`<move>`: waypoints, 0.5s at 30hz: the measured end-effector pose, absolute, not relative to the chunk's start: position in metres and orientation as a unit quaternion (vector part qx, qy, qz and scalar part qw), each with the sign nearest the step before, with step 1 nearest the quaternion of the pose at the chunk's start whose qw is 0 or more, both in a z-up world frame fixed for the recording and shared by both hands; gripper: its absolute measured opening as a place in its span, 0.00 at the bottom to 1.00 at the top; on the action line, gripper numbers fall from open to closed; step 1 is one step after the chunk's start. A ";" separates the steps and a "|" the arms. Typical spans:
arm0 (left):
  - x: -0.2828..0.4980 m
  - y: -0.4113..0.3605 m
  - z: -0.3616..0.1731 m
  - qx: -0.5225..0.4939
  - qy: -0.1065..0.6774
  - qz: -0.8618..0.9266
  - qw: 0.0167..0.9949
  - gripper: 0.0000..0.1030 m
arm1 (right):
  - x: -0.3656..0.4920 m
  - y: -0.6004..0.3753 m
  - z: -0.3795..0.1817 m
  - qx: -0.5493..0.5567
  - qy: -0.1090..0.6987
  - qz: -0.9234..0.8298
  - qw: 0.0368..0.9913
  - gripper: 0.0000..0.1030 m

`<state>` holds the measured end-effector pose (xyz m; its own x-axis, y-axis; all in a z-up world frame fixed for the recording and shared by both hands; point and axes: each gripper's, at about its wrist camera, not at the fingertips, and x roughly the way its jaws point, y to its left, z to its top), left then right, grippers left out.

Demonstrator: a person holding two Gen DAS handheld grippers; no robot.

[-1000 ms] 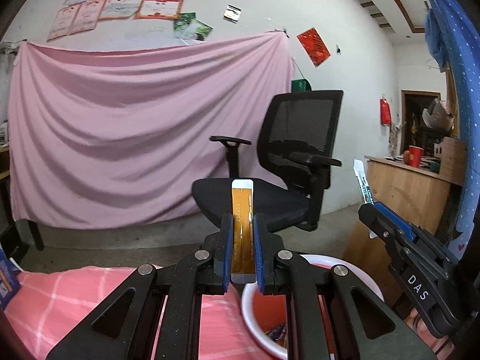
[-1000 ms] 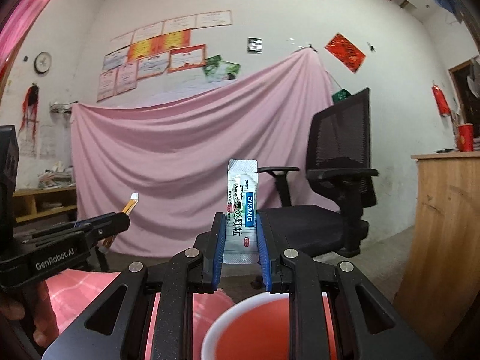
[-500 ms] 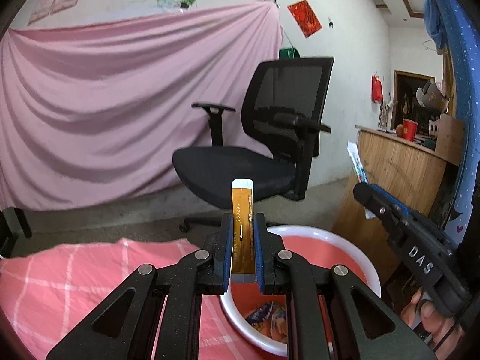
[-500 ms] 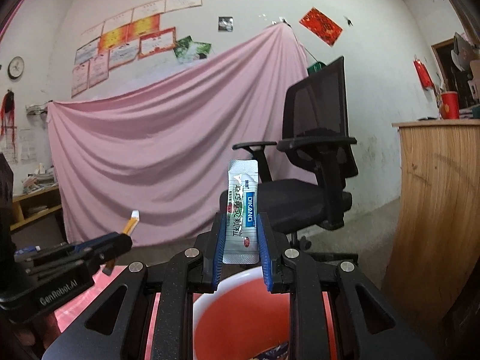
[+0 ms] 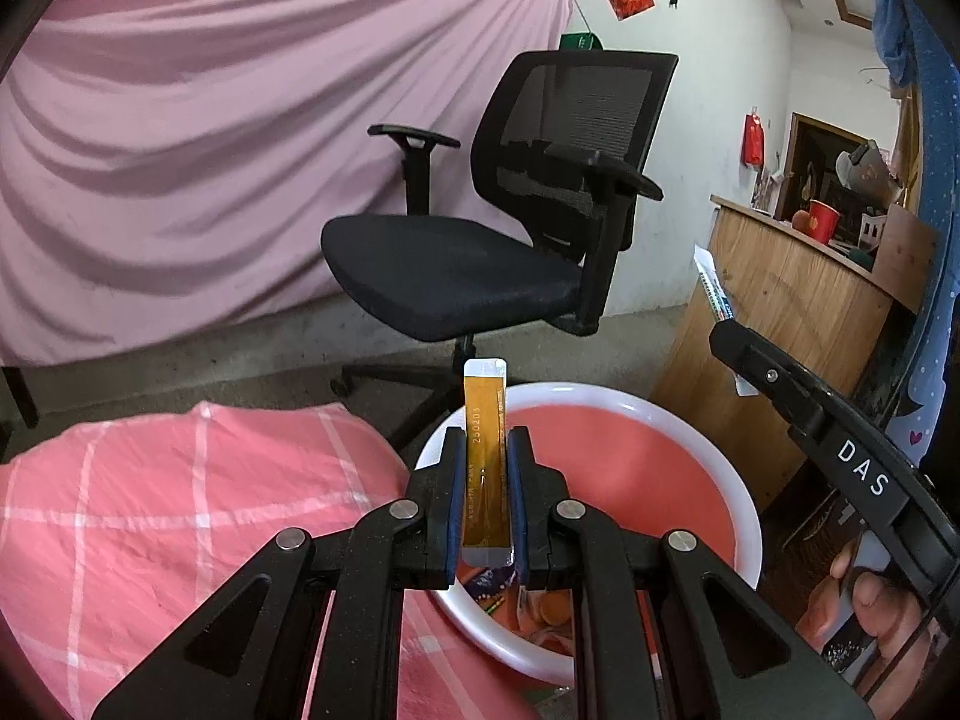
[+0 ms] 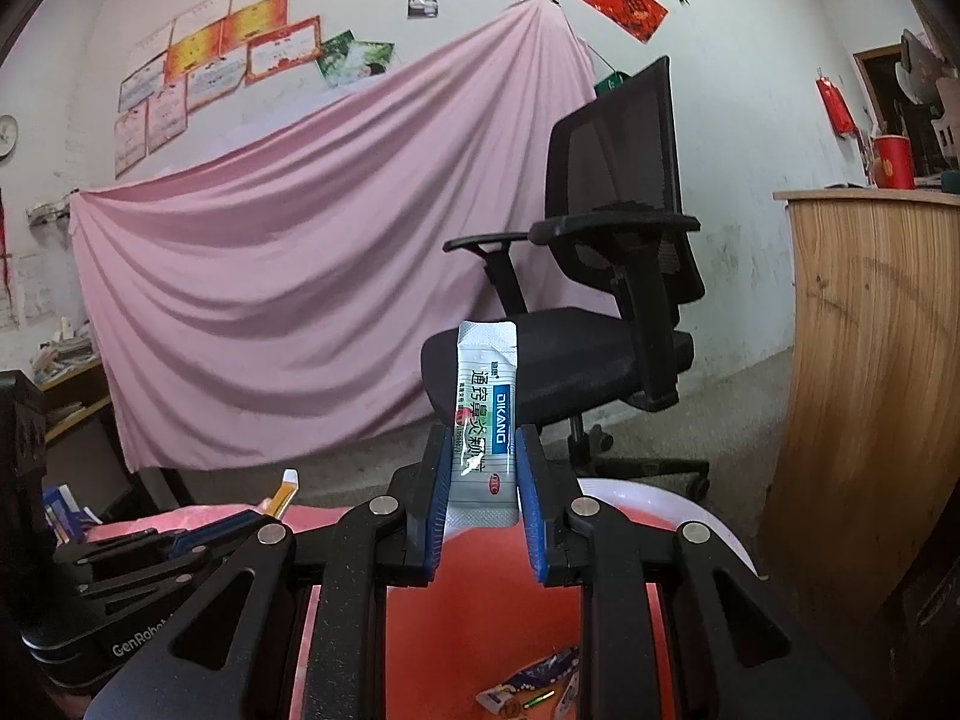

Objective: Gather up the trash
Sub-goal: 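Lift both items and carry them over the orange bucket, then open both tools above the orange bucket to drop the items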

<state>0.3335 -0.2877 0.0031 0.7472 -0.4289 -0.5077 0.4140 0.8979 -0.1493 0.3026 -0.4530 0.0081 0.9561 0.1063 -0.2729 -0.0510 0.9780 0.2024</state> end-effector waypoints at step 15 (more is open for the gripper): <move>0.343 -0.290 -0.013 -0.013 0.326 -0.242 0.914 0.19 | 0.311 -0.459 0.003 0.103 0.171 0.035 0.979 0.25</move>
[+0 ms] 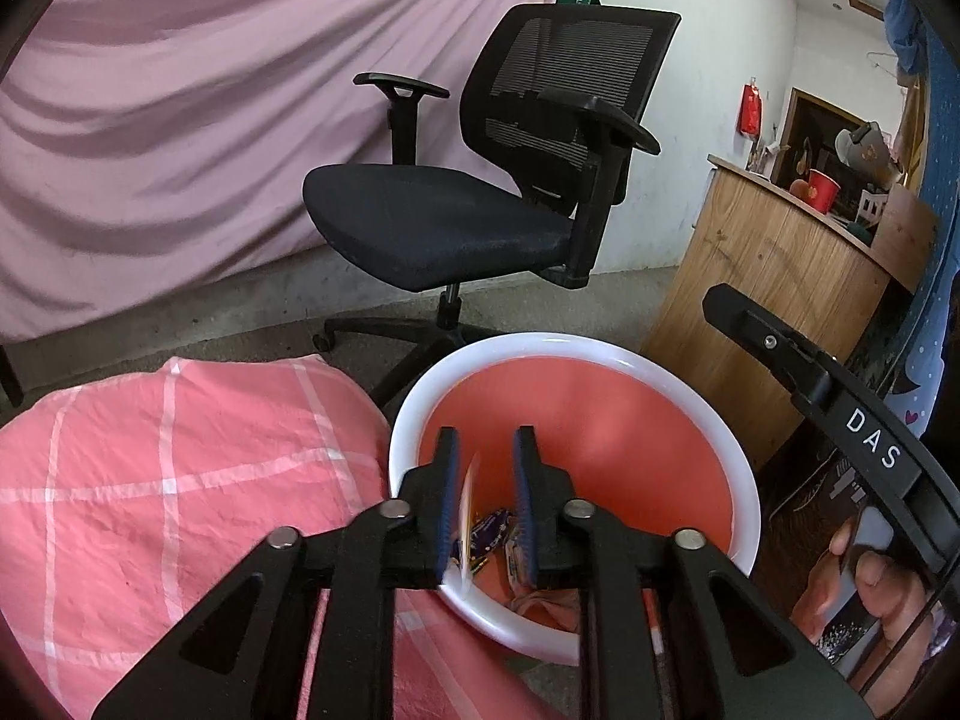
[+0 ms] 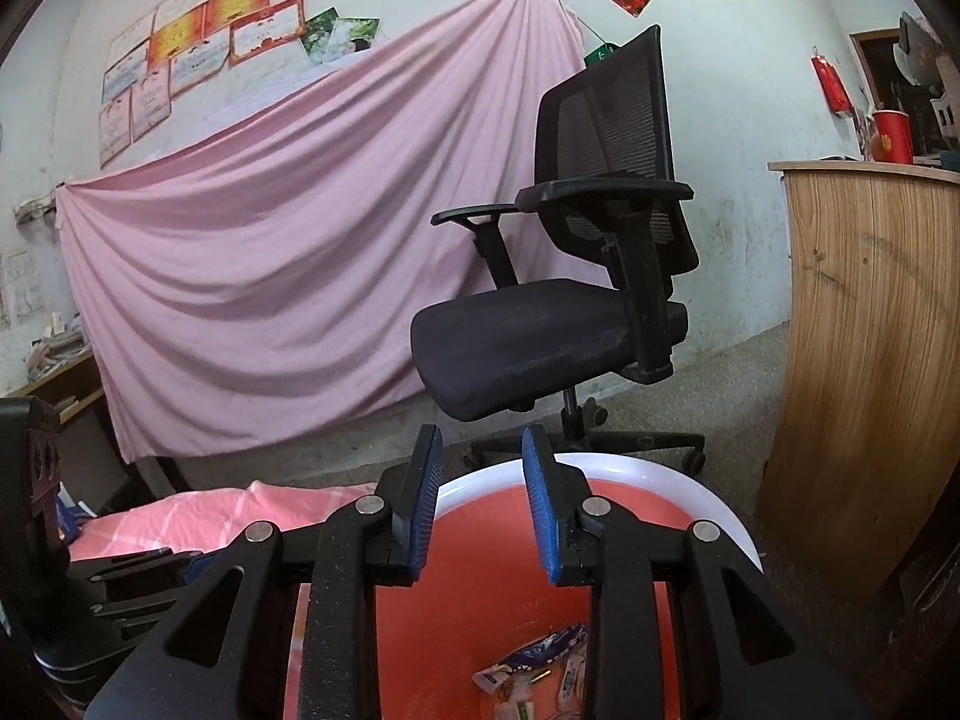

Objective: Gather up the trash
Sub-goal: 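Open both tools above the orange bucket to drop the items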

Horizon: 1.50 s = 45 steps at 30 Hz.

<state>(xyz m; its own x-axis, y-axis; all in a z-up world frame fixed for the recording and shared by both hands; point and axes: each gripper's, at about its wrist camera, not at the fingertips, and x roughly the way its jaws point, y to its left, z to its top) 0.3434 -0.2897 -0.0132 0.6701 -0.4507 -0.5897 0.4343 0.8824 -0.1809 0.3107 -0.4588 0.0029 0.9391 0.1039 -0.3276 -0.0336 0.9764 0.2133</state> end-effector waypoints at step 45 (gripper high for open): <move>0.272 -0.183 0.029 -0.050 0.221 -0.113 0.968 0.96 | 0.261 -0.423 0.014 0.075 0.119 0.023 0.990 1.00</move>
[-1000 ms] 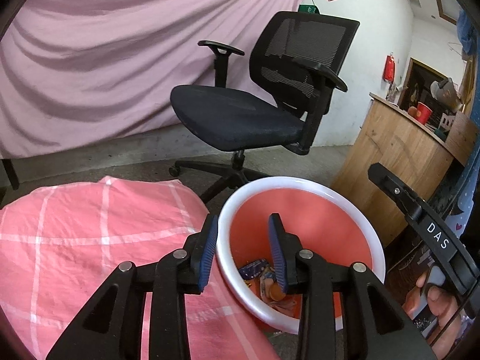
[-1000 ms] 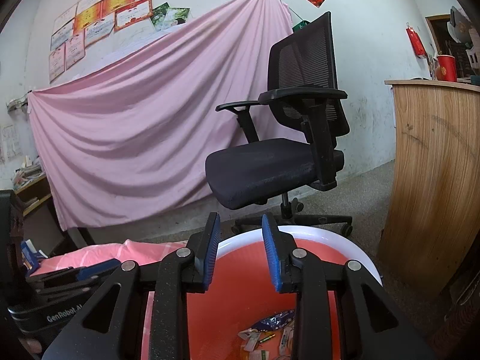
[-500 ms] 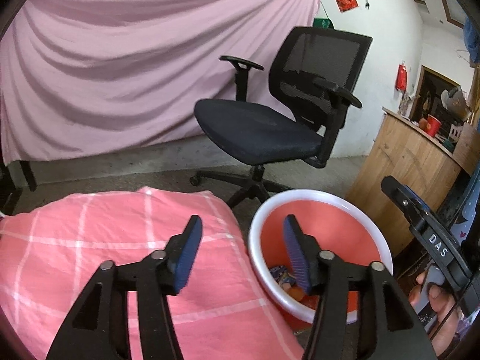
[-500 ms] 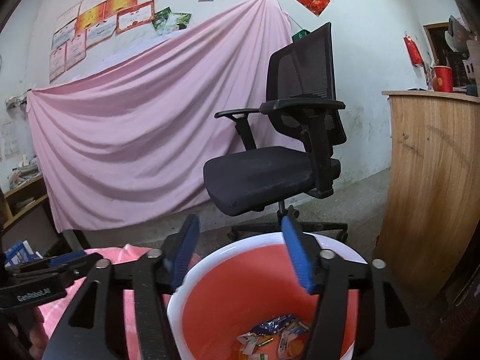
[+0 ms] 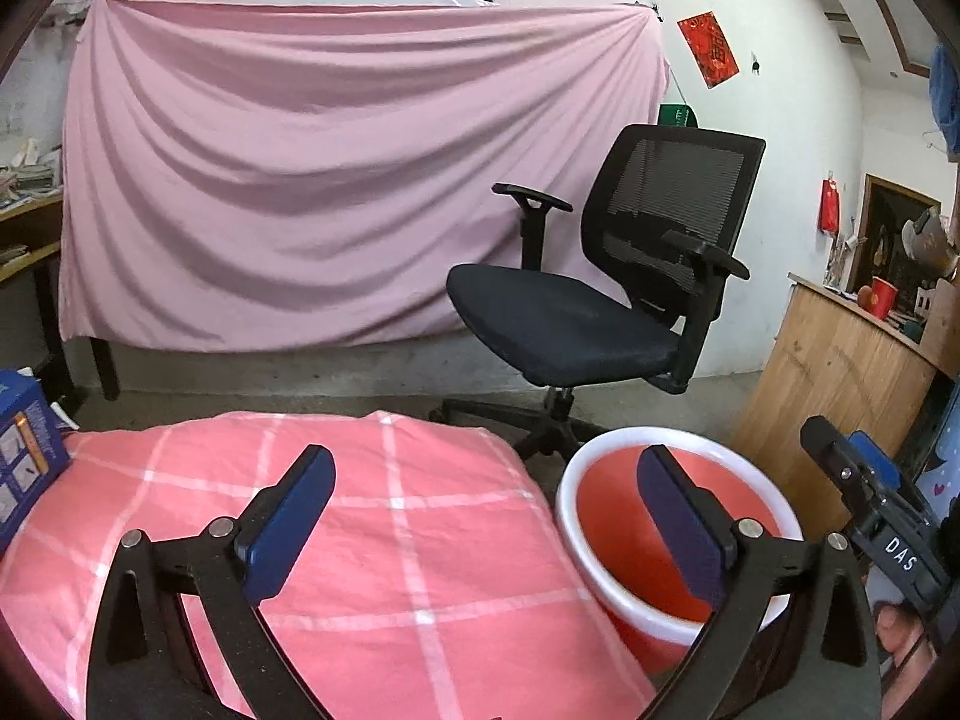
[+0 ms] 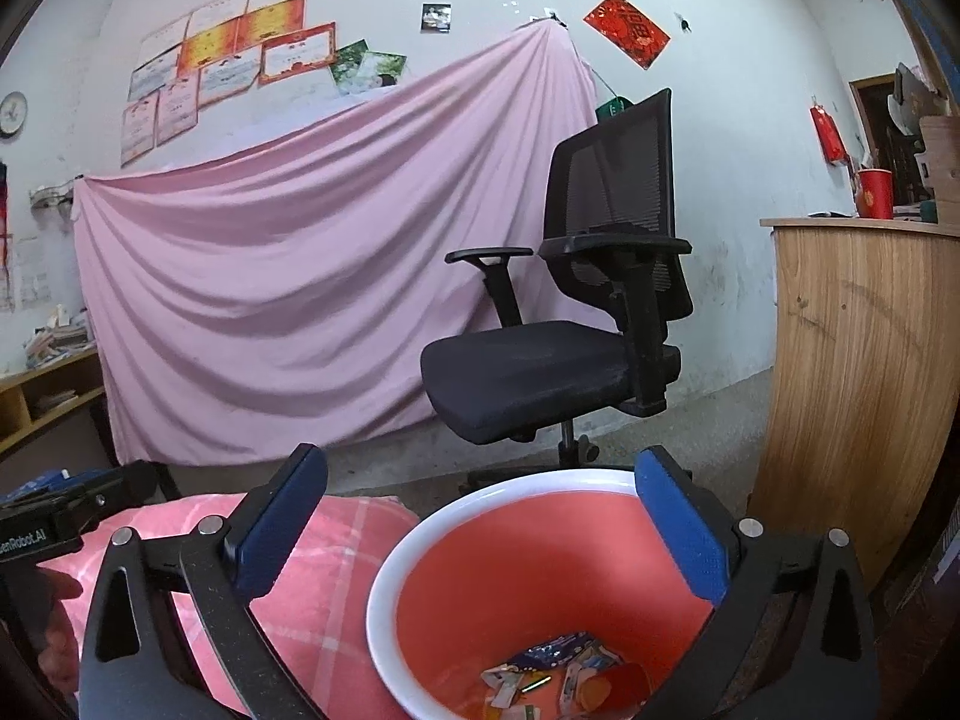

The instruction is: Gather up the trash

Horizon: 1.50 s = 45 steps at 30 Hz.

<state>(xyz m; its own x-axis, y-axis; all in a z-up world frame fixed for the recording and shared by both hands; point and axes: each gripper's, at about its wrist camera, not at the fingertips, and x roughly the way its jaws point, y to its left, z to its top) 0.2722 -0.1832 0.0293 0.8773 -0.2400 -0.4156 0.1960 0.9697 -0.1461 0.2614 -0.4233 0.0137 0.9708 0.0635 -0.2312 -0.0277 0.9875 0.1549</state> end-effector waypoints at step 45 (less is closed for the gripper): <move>0.087 -0.065 0.000 -0.040 0.173 -0.049 0.983 0.96 | 0.100 -0.327 -0.002 0.053 0.104 0.043 0.992 1.00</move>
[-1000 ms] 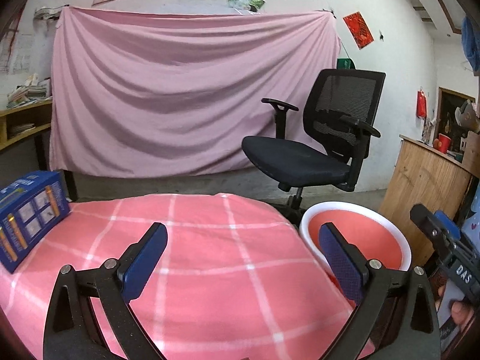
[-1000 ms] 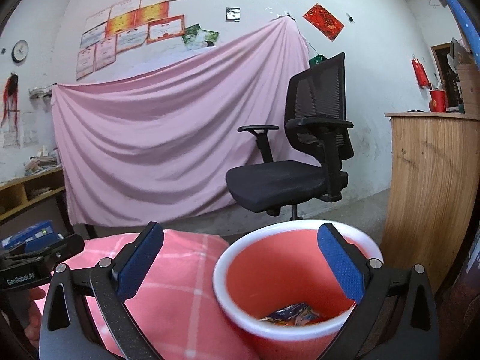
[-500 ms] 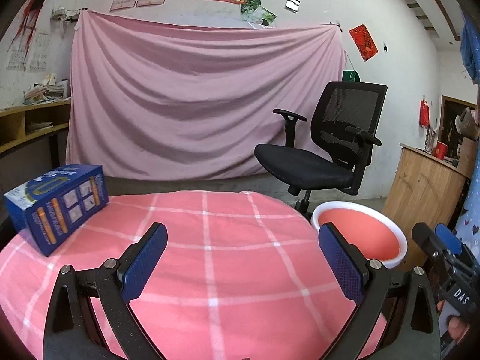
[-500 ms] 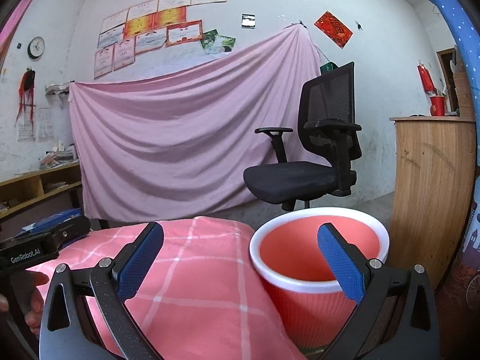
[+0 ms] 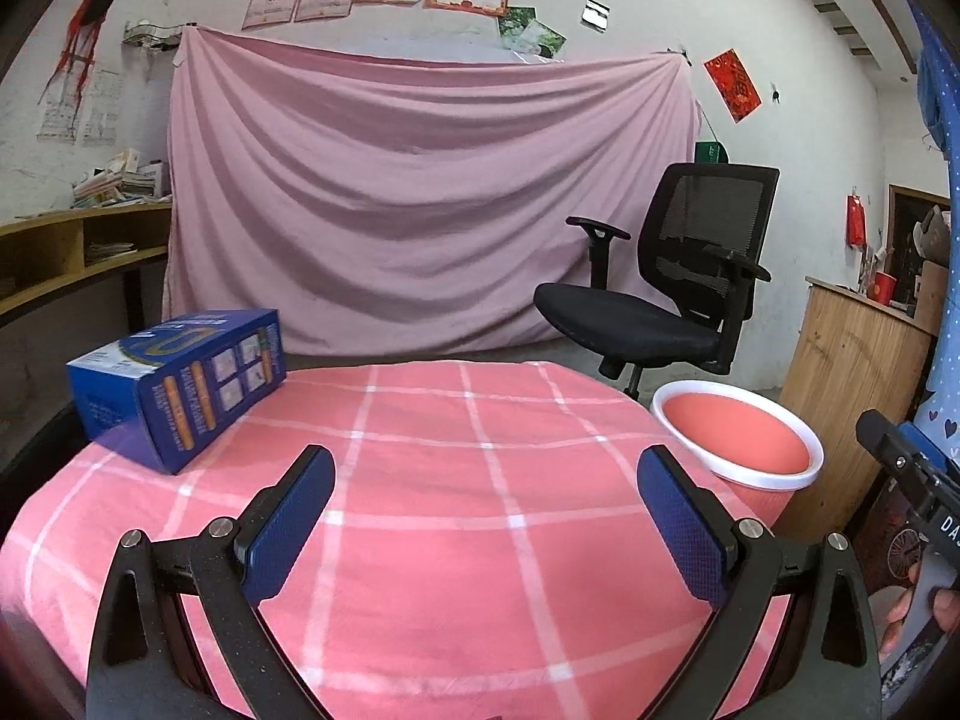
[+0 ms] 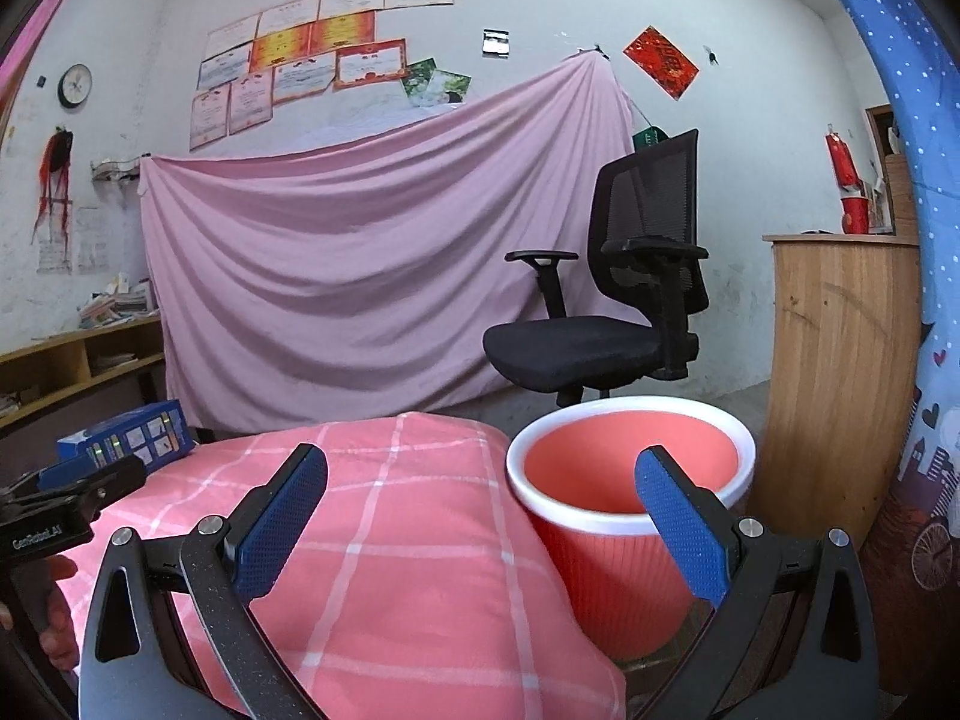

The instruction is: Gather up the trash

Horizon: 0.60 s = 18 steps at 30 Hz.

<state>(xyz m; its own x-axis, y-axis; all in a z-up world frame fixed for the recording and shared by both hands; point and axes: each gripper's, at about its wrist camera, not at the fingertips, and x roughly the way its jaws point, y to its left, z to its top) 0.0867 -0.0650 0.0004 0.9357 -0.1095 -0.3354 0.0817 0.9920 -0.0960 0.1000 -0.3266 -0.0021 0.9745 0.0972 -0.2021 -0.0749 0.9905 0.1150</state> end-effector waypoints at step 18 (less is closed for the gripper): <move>0.034 -0.030 -0.001 -0.025 0.157 -0.026 0.987 0.96 | 0.058 -0.276 -0.002 0.041 0.109 0.056 0.992 1.00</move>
<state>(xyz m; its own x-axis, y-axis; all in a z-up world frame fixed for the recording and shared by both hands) 0.0337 -0.0301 -0.0015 0.9496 -0.0591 -0.3079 0.0434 0.9974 -0.0576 0.0582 -0.2764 -0.0016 0.9698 0.1210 -0.2118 -0.1031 0.9903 0.0934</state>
